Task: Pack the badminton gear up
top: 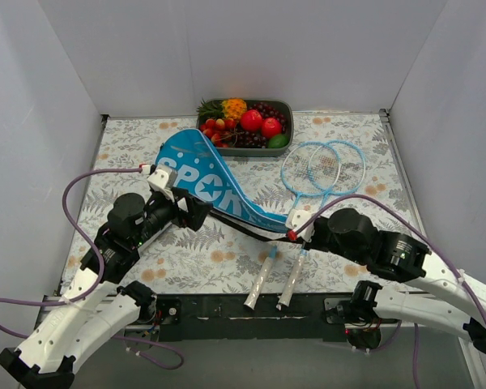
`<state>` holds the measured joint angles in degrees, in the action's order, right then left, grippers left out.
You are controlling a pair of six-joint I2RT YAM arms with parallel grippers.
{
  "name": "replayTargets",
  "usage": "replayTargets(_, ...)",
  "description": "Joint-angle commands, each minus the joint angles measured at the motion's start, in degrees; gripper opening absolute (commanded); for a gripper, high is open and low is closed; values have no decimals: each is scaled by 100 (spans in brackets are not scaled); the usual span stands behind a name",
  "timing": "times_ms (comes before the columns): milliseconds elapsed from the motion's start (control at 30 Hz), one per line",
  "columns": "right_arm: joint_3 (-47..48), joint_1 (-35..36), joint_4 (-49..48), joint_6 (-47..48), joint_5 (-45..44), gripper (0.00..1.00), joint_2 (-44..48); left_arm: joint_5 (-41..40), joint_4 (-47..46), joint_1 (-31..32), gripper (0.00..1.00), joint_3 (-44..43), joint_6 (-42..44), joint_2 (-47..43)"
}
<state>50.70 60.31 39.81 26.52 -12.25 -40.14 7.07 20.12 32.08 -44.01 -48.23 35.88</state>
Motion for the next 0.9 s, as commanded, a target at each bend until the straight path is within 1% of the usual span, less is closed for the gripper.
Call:
replayTargets(0,-288,875,-622,292,-1891,1,-248,-39,-17,18,84,103,77,-63)
replayTargets(67,-393,1322,-965,537,-2219,1,-301,-48,-43,18,84,121,94,-46)
replayTargets(100,-481,1447,-1193,677,-2533,1,-310,-57,-52,18,84,129,103,-37)
replayTargets(133,-517,1561,-1630,809,-2676,1,-310,-48,-52,18,84,121,112,-28)
replayTargets(200,-543,1790,-2072,1205,-3027,1,-345,-48,-43,18,84,121,129,-37)
replayTargets(233,-482,1834,-2361,1284,-3055,1,-415,-74,-52,18,84,129,138,-46)
replayTargets(333,-316,1922,-2758,1750,-3099,1,-582,-127,-34,18,85,129,200,-107)
replayTargets(367,-280,1949,-3073,1890,-3125,1,-609,-136,-26,18,85,121,217,-125)
replayTargets(433,-210,1993,-3452,2382,-3178,1,-705,-179,-8,27,85,112,261,-142)
replayTargets(467,-183,2045,-3924,2575,-3196,1,-740,-206,1,18,85,94,270,-143)
replayTargets(500,-192,2063,-4250,3030,-3239,1,-758,-223,1,18,85,77,287,-143)
replayTargets(567,-218,2098,-4900,3559,-3222,1,-837,-250,18,18,85,59,331,-143)
replayTargets(600,-236,2107,-5504,3823,-3161,1,-864,-259,27,18,86,42,349,-134)
replayTargets(633,-236,2107,-5850,4426,-3108,1,-960,-268,27,18,86,33,375,-125)
replayTargets(667,-244,2107,-6175,4736,-3073,1,-1021,-285,45,18,86,15,384,-116)
replayTargets(700,-236,2116,-6718,5018,-2951,1,-1100,-294,45,18,86,6,393,-107)
replayTargets(733,-201,2107,-6950,5586,-2898,1,-1258,-294,53,18,86,6,402,-107)
replayTargets(833,10,2107,-7530,6179,-2722,1,-1539,-364,62,18,86,-11,428,-125)
replayTargets(867,45,2116,-7558,6407,-2643,1,-1558,-408,54,18,86,-20,420,-151)
